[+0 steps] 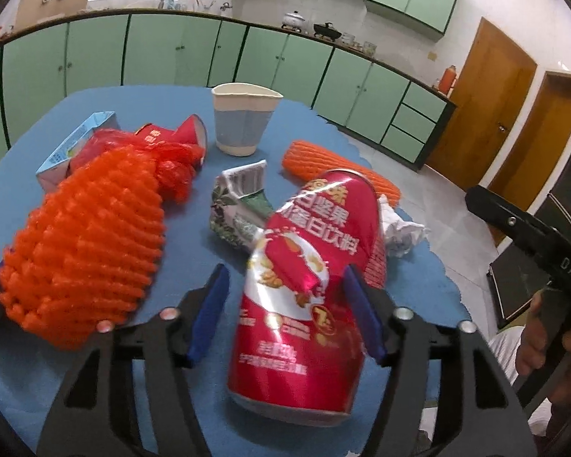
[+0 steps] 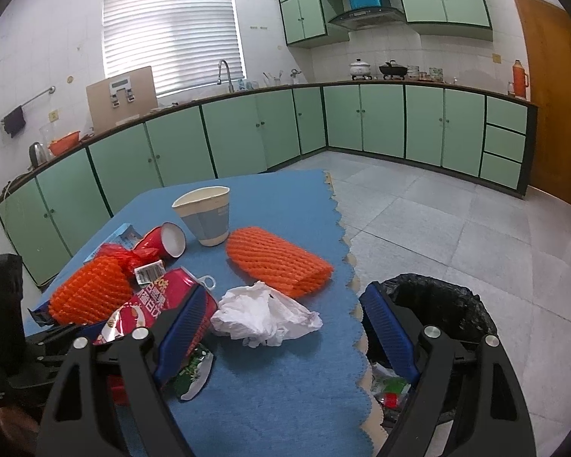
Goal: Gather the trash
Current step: 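Return both tools to the mat and grasp the red can with the left tool, then lift the red can with the left tool while the right tool grasps the white tissue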
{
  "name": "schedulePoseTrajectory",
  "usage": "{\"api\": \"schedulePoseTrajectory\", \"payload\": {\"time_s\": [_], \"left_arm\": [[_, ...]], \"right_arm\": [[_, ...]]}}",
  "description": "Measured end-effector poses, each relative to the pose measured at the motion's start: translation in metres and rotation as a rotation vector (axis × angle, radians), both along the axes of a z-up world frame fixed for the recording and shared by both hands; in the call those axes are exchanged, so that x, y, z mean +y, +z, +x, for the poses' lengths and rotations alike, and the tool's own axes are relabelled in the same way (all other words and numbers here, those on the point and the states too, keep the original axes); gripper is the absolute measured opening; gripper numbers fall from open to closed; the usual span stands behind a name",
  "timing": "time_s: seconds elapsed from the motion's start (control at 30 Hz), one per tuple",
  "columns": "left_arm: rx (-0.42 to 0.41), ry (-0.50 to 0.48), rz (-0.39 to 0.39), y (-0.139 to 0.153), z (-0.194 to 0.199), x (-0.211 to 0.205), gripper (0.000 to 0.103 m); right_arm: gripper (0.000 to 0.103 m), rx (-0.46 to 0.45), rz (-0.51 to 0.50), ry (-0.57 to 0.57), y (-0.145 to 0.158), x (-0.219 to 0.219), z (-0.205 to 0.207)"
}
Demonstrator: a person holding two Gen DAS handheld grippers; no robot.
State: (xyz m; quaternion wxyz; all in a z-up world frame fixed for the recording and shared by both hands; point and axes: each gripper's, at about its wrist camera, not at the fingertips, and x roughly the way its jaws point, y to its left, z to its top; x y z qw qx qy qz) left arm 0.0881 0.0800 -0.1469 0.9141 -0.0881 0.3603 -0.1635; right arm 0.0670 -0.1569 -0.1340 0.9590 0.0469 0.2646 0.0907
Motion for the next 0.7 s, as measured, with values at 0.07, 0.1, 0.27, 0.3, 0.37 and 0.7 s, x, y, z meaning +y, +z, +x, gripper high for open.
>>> {"api": "schedulePoseTrajectory", "payload": {"time_s": [0.07, 0.1, 0.27, 0.3, 0.37, 0.7], "left_arm": [[-0.02, -0.005, 0.005, 0.003, -0.002, -0.004, 0.034], [-0.038, -0.015, 0.002, 0.006, -0.004, -0.005, 0.03], [-0.097, 0.001, 0.012, 0.018, -0.013, -0.008, 0.019], [-0.108, 0.004, 0.013, 0.02, -0.014, -0.008, 0.016], [-0.126, 0.007, 0.015, 0.024, -0.017, -0.008, 0.013], [-0.113, -0.054, 0.037, 0.025, -0.018, -0.016, 0.003]], "right_arm": [[0.083, 0.005, -0.001, -0.002, -0.001, 0.0, 0.001], [0.083, 0.007, -0.001, -0.002, -0.001, 0.0, 0.002], [0.083, 0.008, -0.002, 0.006, -0.002, 0.003, 0.002], [0.083, 0.008, -0.003, 0.007, -0.002, 0.004, 0.002], [0.083, 0.008, -0.005, 0.009, -0.002, 0.005, 0.002], [0.083, 0.014, -0.001, 0.007, -0.002, 0.006, 0.003]]}}
